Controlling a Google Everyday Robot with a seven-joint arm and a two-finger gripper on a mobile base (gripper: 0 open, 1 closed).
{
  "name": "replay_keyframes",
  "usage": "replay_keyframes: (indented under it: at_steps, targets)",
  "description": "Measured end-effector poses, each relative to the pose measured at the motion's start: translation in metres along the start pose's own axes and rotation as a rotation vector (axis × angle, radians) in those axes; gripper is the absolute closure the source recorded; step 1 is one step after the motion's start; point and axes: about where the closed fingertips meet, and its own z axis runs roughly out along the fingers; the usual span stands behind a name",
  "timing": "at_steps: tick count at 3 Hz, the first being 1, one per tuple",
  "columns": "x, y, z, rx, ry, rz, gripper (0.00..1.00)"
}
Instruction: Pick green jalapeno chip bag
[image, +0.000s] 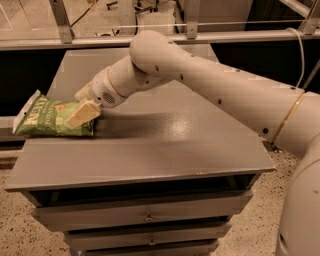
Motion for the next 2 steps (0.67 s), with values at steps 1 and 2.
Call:
replay_keyframes:
  at_steps: [1, 2]
  targets:
    - [-0.001, 0.003, 0.002, -0.013, 0.005, -0.002, 0.6]
    - [-0.011, 0.001, -0.01, -0.008, -0.018, -0.005, 0.83]
